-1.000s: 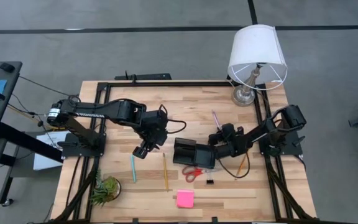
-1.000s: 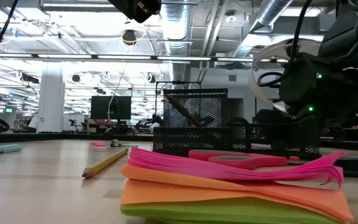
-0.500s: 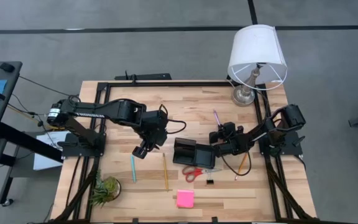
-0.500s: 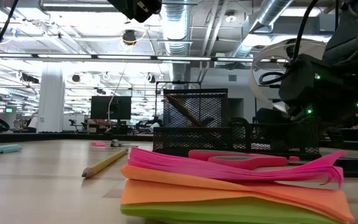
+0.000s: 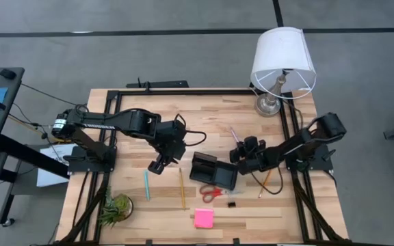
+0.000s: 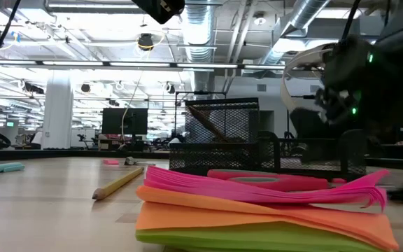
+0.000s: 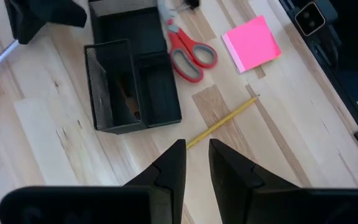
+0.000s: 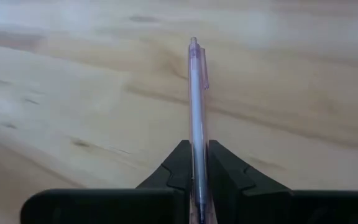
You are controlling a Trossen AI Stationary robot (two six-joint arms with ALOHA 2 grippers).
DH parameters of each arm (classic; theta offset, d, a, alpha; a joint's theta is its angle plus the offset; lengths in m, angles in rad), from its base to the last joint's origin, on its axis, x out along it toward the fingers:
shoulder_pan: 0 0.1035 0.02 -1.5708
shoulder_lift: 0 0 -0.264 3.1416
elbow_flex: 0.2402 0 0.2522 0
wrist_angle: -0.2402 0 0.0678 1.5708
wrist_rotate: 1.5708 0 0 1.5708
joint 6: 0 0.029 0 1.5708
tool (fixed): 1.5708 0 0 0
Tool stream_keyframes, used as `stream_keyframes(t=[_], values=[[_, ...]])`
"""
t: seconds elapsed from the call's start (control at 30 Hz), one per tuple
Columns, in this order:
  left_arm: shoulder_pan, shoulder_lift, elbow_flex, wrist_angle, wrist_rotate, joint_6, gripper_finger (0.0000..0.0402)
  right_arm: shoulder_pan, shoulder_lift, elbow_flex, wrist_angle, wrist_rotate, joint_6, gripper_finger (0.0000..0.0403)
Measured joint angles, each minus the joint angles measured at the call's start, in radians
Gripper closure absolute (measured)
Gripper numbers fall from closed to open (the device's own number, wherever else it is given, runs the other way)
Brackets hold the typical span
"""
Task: Pick and place office supplies into organizer
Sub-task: Put the pink pen into the desk organizer
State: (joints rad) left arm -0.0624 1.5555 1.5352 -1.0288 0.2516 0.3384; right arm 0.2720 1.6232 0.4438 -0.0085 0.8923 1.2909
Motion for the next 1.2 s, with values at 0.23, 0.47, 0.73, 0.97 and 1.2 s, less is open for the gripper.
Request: stream_keyframes(t=[0.23, 0.47, 0.73, 0.97, 1.2], values=[[-0.012, 0.000, 0.000, 0.000, -0.006, -0.045, 0.0341, 0.057, -0.207, 0.001, 0.002, 0.110, -0.179, 0.0374], [-0.046, 0.000, 0.000, -0.010, -0.018, -0.047, 0.0341, 0.074, -0.446, 0.004, 0.222, -0.158, -0.562, 0.0374], [-0.075, 0.000, 0.000, -0.082, -0.200, -0.087, 0.0341, 0.076, -0.539, 0.175, 0.066, -0.390, -0.566, 0.0374], [-0.093, 0.000, 0.000, -0.080, -0.240, -0.097, 0.0341, 0.079, -0.407, 0.459, -0.464, -0.575, -0.403, 0.0374], [-0.097, 0.000, 0.000, -0.080, -0.240, -0.087, 0.0341, 0.054, -0.230, 0.754, -0.751, -0.691, -0.400, 0.0375]])
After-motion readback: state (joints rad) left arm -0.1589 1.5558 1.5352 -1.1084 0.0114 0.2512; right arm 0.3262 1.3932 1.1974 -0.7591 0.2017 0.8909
